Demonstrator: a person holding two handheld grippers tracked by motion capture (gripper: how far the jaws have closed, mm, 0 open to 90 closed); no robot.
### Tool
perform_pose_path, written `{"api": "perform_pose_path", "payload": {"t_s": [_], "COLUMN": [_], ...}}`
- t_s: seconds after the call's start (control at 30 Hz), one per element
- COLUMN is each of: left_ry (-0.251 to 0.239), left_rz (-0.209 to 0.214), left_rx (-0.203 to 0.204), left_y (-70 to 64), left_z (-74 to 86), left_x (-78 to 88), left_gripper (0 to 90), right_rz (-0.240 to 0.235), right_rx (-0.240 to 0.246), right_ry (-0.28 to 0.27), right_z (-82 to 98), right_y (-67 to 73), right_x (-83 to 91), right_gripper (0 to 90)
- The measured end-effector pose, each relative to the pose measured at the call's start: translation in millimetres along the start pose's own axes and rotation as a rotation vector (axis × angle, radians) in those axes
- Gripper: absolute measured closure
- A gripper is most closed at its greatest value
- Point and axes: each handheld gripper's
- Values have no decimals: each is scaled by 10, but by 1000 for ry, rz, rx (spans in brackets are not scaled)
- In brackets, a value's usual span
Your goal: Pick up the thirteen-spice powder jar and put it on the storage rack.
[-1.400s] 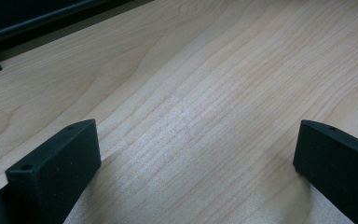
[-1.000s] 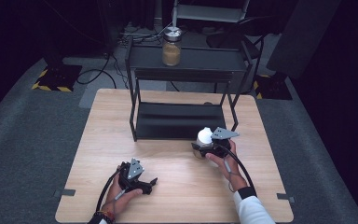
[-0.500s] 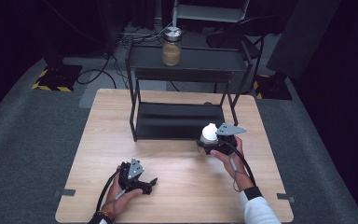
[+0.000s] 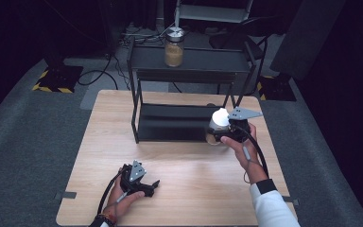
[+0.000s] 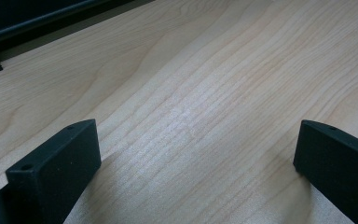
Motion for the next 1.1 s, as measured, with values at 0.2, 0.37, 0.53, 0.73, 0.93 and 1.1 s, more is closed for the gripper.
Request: {"api": "perform_pose_path", "payload": {"t_s": [0.2, 0.37, 0.53, 0.73, 0.93, 1.1], "left_ry": [0, 0, 2, 3, 1, 1], "left_rz": [0, 0, 1, -1, -2, -2], "left_rx": [0, 0, -1, 0, 1, 1], "left_y": [1, 1, 3, -1, -2, -2], "left_z": [0, 0, -3, -5, -3, -2], "left_x": [0, -1, 1, 0, -1, -2], "left_gripper": [4, 4, 4, 4, 4, 4], "right_rz": [21, 36, 28, 25, 32, 51], "right_rx": [15, 30, 39, 12, -4, 1], "right_ry": [-20, -38, -63, -83, -100, -82], "right_z": [-310, -600, -796, -974, -1125, -1286], "right_y": [59, 142, 187, 211, 237, 281], "right_x": [107, 188, 253, 289, 312, 311], "right_gripper": [302, 303, 303, 303, 303, 303]}}
Point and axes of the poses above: each handheld gripper's, and its own axes: x roughly backward along the jaws, z roughly out of its underside, y roughly to its left, and after that the axes turned 15 degrees about -x, right-handed
